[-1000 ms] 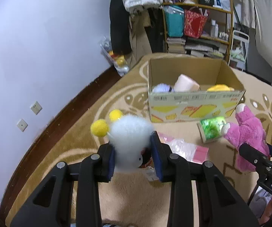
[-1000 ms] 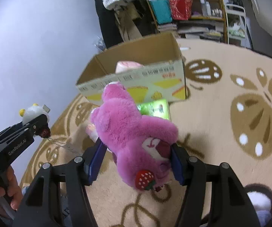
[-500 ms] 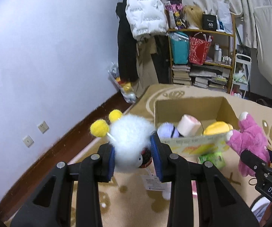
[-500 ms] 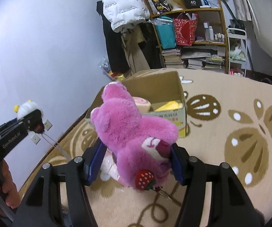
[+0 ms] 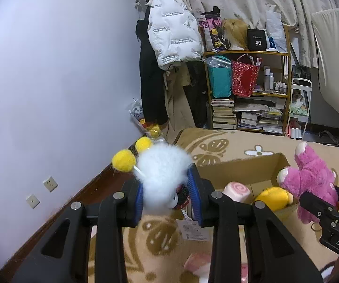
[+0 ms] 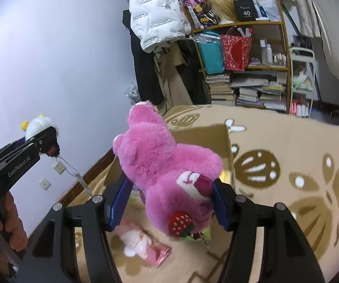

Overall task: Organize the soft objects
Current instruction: 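Lift and carry both plushes with both tools over the box, then open the left tool over the box while the right tool releases the pink bear inside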

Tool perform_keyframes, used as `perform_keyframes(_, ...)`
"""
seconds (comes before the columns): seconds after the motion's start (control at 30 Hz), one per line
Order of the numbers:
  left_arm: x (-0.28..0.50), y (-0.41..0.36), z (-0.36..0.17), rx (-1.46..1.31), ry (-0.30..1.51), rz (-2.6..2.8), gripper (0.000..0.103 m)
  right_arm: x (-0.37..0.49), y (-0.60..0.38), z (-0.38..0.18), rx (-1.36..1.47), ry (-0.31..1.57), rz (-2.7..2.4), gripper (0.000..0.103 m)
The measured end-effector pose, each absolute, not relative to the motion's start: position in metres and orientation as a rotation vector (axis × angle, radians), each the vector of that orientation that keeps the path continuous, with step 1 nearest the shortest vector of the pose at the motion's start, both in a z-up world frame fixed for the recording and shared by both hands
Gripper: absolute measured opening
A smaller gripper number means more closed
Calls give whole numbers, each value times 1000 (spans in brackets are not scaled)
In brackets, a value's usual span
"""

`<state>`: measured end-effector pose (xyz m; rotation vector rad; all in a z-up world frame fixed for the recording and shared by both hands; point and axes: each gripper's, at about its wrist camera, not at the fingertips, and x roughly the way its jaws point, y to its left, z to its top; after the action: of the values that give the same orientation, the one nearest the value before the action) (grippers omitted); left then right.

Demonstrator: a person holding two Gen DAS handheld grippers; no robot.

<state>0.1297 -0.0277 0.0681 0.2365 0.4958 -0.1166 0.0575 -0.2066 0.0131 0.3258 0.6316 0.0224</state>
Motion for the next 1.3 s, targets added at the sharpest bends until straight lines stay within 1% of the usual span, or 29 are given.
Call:
perform_keyframes(0.27,155,-53,65,256,463,-181,32,87,-218,24,310,596,23,66)
perform_keyframes(0.47,163,-63,47,275,483,-196,32,110,-225,18,298,618,29,66)
perform_keyframes(0.7,185,-68,13,253,577,-212,33,134,-227,-8,236,697,42,67)
perform_keyframes(0.87,194,-69,-10,245,645,-214,34,140,-231,-25,253,722,42,67)
perform_keyframes(1.07,200,-69,-25,255,693,-190,36,143,-238,-43,283,755,28,69)
perform_keyframes(1.1,200,-68,-28,256,703,-185,40,144,-239,-44,288,757,27,69)
perform_keyframes(1.13,200,-67,-29,259,708,-174,54,144,-240,-45,296,760,29,70)
perform_keyframes(1.17,199,-65,-30,259,700,-161,64,144,-241,-47,301,766,30,70)
perform_keyframes(1.2,196,-64,-30,261,688,-153,66,146,-241,-48,305,771,30,70)
perform_keyframes(1.3,191,-64,-29,286,669,-140,66,144,-240,-49,304,783,36,73)
